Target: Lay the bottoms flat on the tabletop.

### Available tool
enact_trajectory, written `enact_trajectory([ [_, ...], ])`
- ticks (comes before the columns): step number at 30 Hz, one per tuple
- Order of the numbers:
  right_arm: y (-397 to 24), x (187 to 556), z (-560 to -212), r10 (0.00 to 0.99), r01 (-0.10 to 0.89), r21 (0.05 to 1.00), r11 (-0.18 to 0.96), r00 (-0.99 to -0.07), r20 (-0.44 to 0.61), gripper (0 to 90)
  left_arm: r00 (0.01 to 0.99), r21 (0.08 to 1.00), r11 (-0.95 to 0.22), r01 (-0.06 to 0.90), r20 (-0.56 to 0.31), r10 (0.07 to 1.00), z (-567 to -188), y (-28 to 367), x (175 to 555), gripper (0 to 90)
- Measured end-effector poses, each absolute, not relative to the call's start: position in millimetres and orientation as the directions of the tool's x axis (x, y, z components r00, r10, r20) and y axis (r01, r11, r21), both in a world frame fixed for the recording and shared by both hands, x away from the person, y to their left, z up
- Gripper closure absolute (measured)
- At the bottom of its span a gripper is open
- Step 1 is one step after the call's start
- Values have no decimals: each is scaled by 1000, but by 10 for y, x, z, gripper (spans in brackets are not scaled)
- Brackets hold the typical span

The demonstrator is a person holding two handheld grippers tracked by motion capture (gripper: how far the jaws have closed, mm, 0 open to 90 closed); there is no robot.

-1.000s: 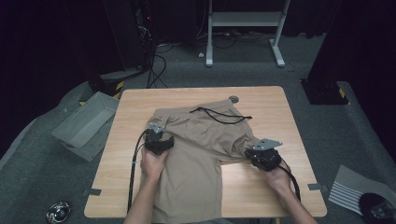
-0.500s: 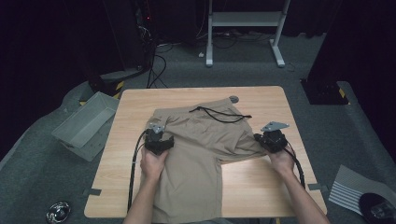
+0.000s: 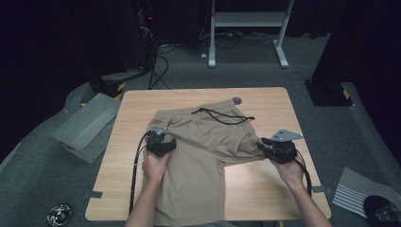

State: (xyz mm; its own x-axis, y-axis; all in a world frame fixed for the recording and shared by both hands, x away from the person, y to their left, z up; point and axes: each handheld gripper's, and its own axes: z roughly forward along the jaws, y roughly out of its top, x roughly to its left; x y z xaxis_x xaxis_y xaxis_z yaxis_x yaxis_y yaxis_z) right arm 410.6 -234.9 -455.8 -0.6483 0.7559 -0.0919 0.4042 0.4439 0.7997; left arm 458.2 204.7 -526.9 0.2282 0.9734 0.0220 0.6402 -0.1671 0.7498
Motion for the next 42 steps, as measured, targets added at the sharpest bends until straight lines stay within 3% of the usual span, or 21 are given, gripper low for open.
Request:
enact_trajectory([
  [6, -2258, 4176, -4814, 757, 477, 724, 499, -646, -97, 543, 228, 750, -167, 640, 22, 973, -5269, 2047, 4583, 321],
  [7, -2250, 4265, -4899, 771, 504, 705, 498, -629, -95, 570, 228, 750, -167, 640, 22, 973, -5269, 2047, 4583, 321],
  [10, -2283, 4481, -5027, 778, 541, 681, 494, -624, -68, 893, 227, 750, -166, 640, 22, 974, -5269, 2047, 4583, 321],
  [13, -2327, 4615, -4958, 790, 534, 708, 463, -610, -56, 900, 223, 750, -165, 641, 24, 975, -5269, 2050, 4585, 321],
  [17, -2360, 4750, -4746, 808, 506, 726, 465, -578, -115, 900, 209, 752, -157, 640, 26, 977, -5270, 2056, 4609, 322],
  [20, -2395, 4819, -4760, 812, 530, 717, 452, -577, -86, 900, 204, 752, -155, 641, 27, 979, -5270, 2055, 4609, 325],
  [21, -2390, 4793, -4775, 806, 529, 720, 449, -588, -70, 883, 204, 752, -155, 641, 28, 979, -5270, 2055, 4609, 325],
  [23, -2364, 4669, -4810, 792, 518, 736, 436, -609, -41, 715, 204, 752, -154, 641, 27, 979, -5270, 2056, 4609, 325],
  [25, -2363, 4538, -4829, 784, 501, 754, 424, -620, -29, 614, 203, 752, -153, 641, 27, 979, -5270, 2055, 4611, 325],
  [27, -2381, 4414, -4851, 778, 481, 774, 411, -628, -22, 553, 200, 752, -153, 641, 29, 979, -5269, 2060, 4618, 326],
  [32, -2440, 4269, -4857, 755, 464, 807, 365, -655, 35, 510, 190, 754, -147, 641, 30, 981, -5270, 2058, 4623, 330],
  [42, -2432, 4096, -4802, 717, 409, 833, 374, -696, 20, 502, 161, 753, -130, 646, 32, 987, -5270, 2086, 4721, 333],
])
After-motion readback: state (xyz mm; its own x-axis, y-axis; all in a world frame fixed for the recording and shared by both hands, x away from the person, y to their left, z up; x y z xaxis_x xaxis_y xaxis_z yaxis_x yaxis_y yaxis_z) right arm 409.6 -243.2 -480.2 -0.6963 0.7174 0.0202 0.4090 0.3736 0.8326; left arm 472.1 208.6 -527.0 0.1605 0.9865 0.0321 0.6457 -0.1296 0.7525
